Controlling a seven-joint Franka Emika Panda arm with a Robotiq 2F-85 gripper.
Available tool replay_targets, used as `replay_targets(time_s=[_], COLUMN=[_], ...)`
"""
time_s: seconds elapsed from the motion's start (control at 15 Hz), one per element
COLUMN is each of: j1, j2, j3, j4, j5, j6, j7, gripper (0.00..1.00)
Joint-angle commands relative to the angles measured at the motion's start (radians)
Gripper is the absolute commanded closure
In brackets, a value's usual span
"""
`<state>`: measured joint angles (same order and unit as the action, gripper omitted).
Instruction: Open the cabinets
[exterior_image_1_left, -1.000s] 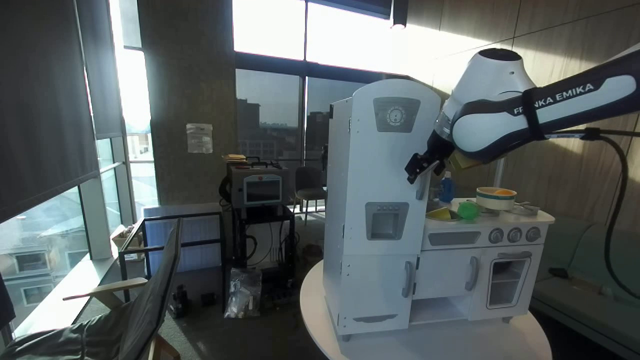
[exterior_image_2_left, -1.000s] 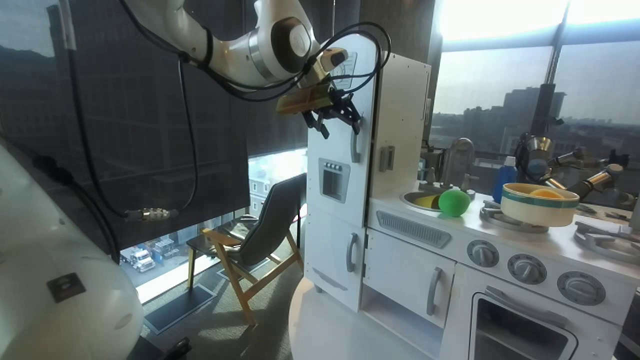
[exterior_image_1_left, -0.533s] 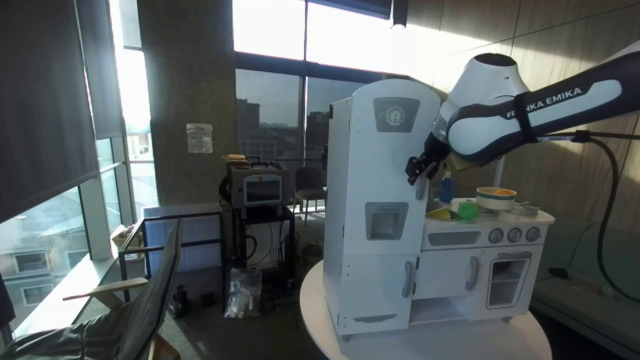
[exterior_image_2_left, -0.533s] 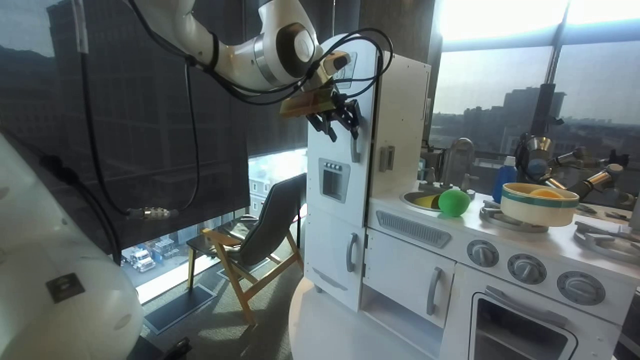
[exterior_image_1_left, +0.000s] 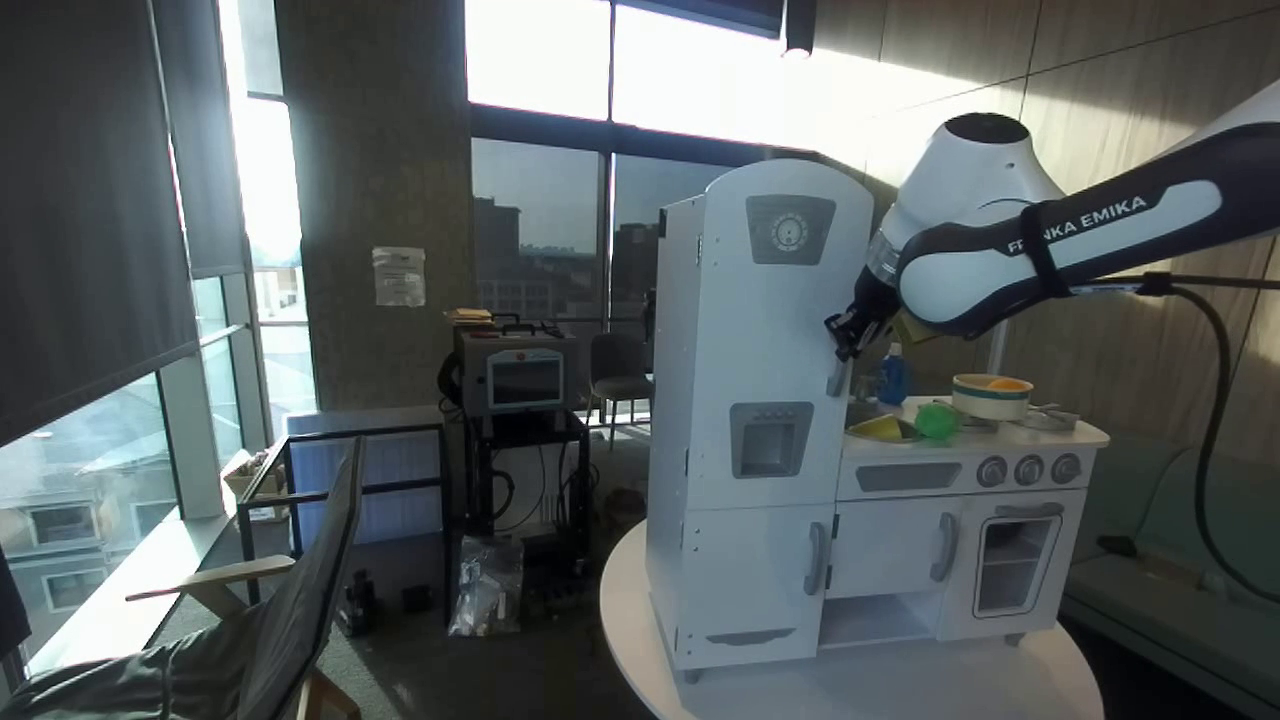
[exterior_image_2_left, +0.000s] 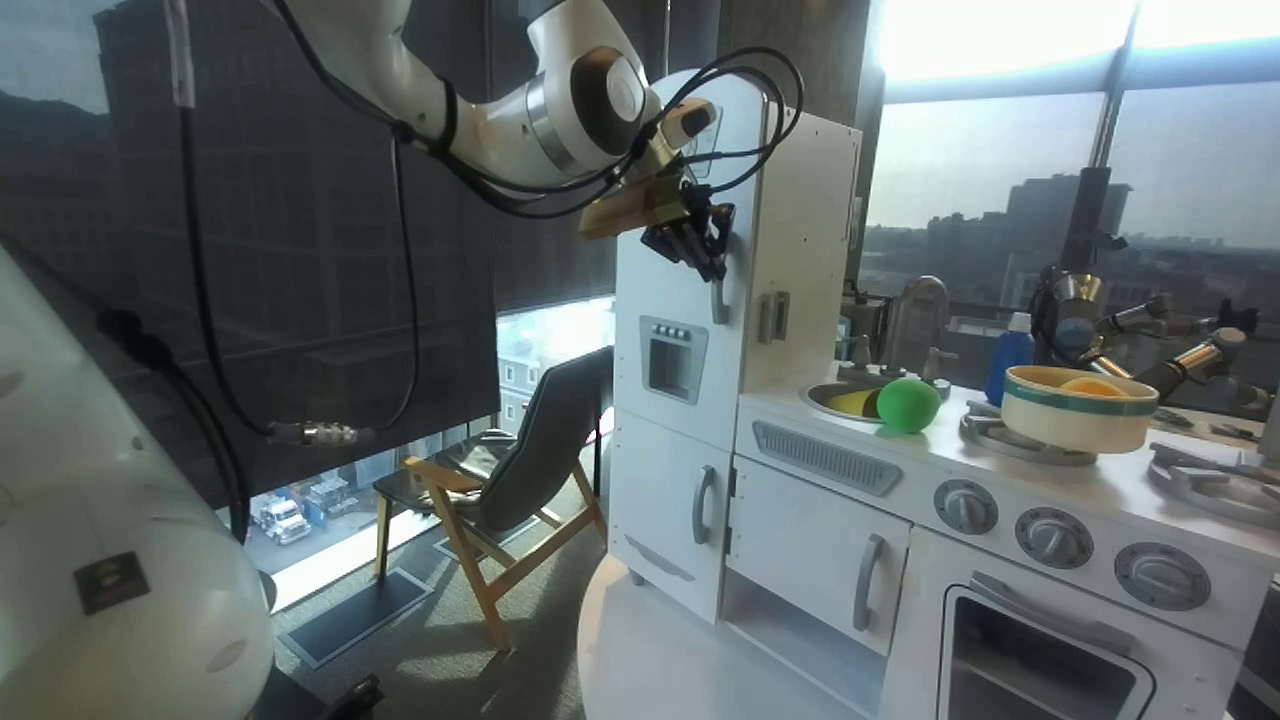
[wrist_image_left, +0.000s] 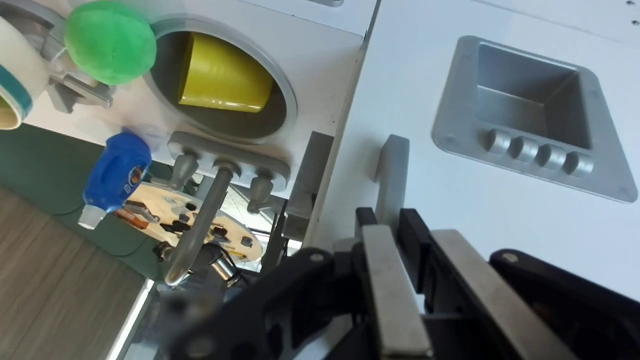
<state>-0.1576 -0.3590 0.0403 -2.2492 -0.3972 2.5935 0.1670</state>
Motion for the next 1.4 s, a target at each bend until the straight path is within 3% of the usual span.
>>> replay_targets(time_s=[0.0,0.67,1.07,1.13,1.2,1.33], j1=[-0.035,-0.022,-0.018,-0.016,-0.007,0.019], j2=[0.016,-0.107,-0.248,-0.273,-0.301,-0.358], j3=[0.034,0.063,0.130,0.144,0.153,0.159], j4=[0.013,-0.094,-0.160,-0.166,-0.175,-0.200], j5=[-0.054,-0.013,0.014,0.020,0.036,0.083], j6=[0.040,-0.047,-0.221,-0.268,-0.306,-0.413], j7=[0.085,0.175,0.256,0.275,0.292,0.307], gripper=[0.89,0.89,0.89,0.60,0.59,0.45])
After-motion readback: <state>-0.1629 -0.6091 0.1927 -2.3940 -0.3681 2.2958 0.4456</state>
